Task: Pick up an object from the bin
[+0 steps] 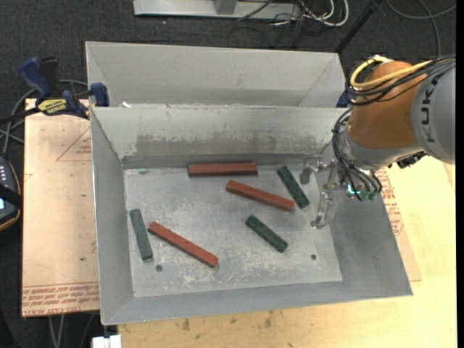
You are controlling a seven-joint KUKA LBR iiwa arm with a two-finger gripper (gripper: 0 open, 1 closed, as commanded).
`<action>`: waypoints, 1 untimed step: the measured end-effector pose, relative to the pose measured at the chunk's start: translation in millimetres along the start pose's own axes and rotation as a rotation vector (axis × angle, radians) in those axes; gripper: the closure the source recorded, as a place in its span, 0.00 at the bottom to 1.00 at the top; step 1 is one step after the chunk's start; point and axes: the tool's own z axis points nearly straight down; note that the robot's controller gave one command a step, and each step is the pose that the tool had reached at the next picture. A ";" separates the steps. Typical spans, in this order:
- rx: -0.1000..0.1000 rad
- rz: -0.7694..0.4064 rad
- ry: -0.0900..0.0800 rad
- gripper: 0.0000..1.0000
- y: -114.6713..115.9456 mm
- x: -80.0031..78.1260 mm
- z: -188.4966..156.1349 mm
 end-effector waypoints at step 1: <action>-0.003 -0.013 -0.002 0.00 58.1 -15.9 71.0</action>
Offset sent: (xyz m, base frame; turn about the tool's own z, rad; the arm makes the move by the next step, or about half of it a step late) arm 0.0161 0.0529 -0.0664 -0.0064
